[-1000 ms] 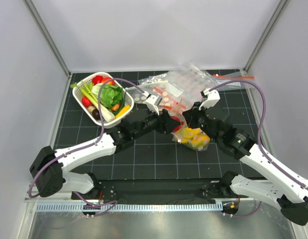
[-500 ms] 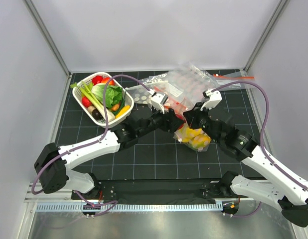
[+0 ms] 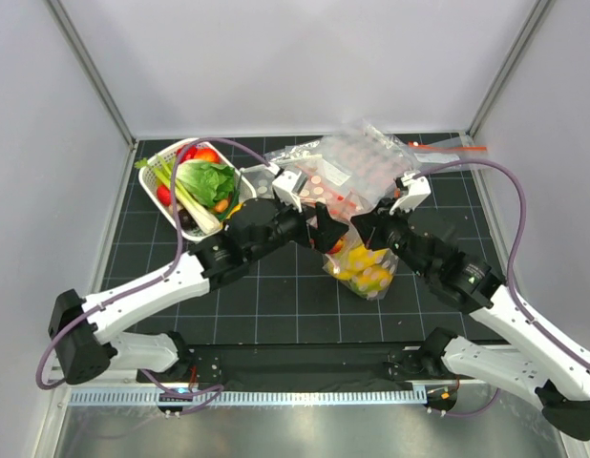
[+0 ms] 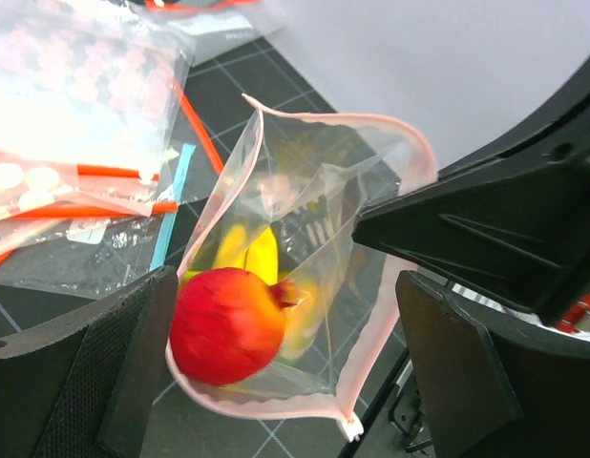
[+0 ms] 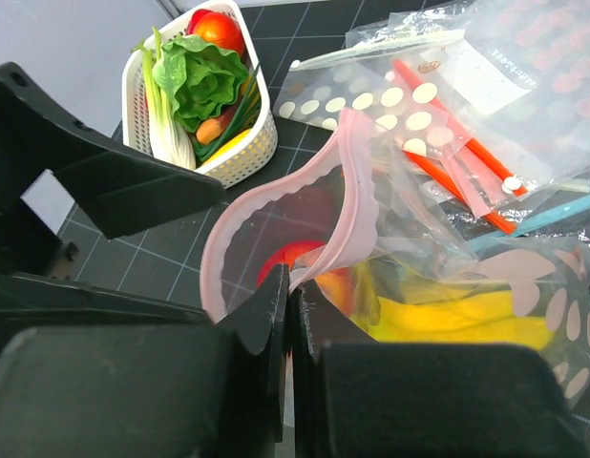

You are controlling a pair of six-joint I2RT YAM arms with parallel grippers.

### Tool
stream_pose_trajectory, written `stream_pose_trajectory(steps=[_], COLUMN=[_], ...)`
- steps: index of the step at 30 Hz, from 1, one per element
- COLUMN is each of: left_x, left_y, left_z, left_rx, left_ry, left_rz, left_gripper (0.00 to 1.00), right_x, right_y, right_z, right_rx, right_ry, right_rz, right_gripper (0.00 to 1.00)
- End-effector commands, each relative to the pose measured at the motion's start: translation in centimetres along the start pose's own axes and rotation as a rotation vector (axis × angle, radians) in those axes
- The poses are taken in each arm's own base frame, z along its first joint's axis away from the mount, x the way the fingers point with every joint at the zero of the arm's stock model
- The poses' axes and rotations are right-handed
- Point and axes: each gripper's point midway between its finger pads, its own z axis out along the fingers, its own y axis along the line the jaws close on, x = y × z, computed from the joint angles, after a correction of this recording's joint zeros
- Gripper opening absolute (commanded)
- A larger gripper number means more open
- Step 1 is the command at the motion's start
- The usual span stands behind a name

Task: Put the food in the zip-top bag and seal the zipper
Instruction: Place the fake fruit in the zipper food storage bag.

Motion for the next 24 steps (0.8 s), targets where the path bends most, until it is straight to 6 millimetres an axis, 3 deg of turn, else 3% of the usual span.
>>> stream_pose_trajectory(steps=[1,5,6,8,11,13,18,19,20,22,23,24], left_x=[-3.3,-4.8,-5.4,-4.7,-4.4,-2.3,-0.3,0.2,0.6,1.2,1.4,1.0], left_y=[-1.1,0.9,2.2,3.5,3.4,3.5,4.1,4.2,4.2,4.1,3.9,3.6], left_z=[-2.0,-4.6,-5.5,-5.5,-4.2,-2.8,-0.4,0.1,0.8,1.3,1.4,1.2], left_rx=[0.015,-0.089,-0.159,-0.213,-0.221,-0.224,-0.248,-0.245,-0.244,-0.235,-0.221,-0.211], left_ry=[-0.082,-0.165,-0.209,-0.214,-0.167,-0.065,0.005,0.025,0.047,0.075,0.091,0.084], left_rz=[0.003,-0.018,-0.03,-0.034,-0.002,0.018,0.039,0.047,0.057,0.067,0.069,0.066], left_gripper=[1.0,0.99,1.0,1.0,1.0,1.0,0.99,0.95,0.76,0.53,0.29,0.19], right_x=[-2.3,-2.5,-2.5,-2.8,-3.1,-3.1,-3.3,-3.3,-3.4,-3.2,-3.1,-3.1], right_y=[1.0,0.5,0.4,0.1,-0.1,-0.2,0.1,0.1,0.0,-0.1,-0.2,-0.3], right_z=[-0.5,-0.7,-0.8,-1.0,-1.4,-1.5,-1.7,-1.7,-1.7,-1.6,-1.5,-1.4], right_rx=[-0.042,-0.023,-0.017,-0.004,0.01,0.015,0.01,0.01,0.011,0.018,0.023,0.031], right_ry=[-0.085,-0.098,-0.103,-0.114,-0.122,-0.119,-0.099,-0.101,-0.103,-0.099,-0.096,-0.097], right_rz=[0.035,0.038,0.039,0.043,0.042,0.042,0.035,0.038,0.035,0.033,0.033,0.031], right_gripper=[0.03,0.03,0.03,0.04,0.03,0.04,0.03,0.03,0.03,0.03,0.03,0.03])
